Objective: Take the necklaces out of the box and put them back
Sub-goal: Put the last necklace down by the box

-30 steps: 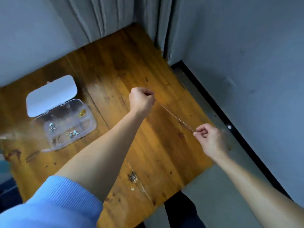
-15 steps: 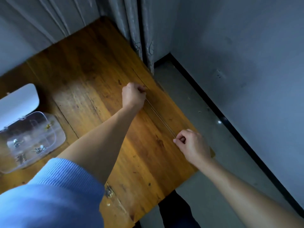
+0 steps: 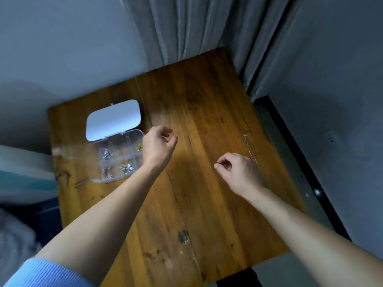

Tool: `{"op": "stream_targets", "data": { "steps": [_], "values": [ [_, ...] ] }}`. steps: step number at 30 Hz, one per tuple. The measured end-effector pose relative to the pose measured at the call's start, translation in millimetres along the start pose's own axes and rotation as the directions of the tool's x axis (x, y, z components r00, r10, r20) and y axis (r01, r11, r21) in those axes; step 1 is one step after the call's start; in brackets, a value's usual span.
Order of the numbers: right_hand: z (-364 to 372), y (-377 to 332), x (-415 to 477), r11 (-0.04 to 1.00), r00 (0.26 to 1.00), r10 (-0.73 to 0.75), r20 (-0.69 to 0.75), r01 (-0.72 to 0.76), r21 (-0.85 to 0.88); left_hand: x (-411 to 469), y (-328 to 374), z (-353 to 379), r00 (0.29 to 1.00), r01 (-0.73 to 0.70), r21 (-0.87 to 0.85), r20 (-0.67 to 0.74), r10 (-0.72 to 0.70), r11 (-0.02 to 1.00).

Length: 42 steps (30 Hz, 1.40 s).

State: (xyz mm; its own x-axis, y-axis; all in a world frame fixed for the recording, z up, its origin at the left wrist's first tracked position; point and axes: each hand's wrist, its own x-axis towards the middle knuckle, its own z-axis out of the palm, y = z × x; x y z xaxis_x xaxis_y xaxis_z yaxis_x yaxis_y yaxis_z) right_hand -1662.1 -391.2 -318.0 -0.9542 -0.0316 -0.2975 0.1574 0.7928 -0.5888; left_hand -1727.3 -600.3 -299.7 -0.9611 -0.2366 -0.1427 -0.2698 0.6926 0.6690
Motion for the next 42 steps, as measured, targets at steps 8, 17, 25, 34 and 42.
{"op": "stream_targets", "data": {
  "steps": [8, 17, 25, 34, 42],
  "values": [
    [50.8, -127.3, 71.3, 0.996, 0.994, -0.065, 0.082, 0.059, 0.071, 43.5, -111.4, -117.6, 0.926, 0.242, -0.083, -0.277, -0.255, 0.967],
    [107.5, -207.9, 183.6, 0.916, 0.951, 0.286, 0.119, -0.307, 0.259, 88.1, -184.0, -152.4, 0.873, 0.47, -0.317, 0.026, -0.488, 0.824],
    [109.3, -211.6, 184.9, 0.928, 0.979, 0.176, 0.104, -0.2, 0.313, 98.3, -192.7, -162.5, 0.9, 0.431, -0.398, 0.119, -0.42, 0.81],
    [88.6, -203.2, 134.8, 0.94, 0.998, -0.003, -0.056, 0.022, 0.341, 59.0, -180.4, -167.3, 0.905, 0.384, -0.514, 0.042, -0.424, 0.767],
    [94.2, -160.4, 87.4, 0.89, 0.906, -0.422, 0.024, 0.419, -0.179, 3.6, -165.6, -153.9, 0.876, 0.42, -0.334, -0.095, -0.474, 0.844]
  ]
}}
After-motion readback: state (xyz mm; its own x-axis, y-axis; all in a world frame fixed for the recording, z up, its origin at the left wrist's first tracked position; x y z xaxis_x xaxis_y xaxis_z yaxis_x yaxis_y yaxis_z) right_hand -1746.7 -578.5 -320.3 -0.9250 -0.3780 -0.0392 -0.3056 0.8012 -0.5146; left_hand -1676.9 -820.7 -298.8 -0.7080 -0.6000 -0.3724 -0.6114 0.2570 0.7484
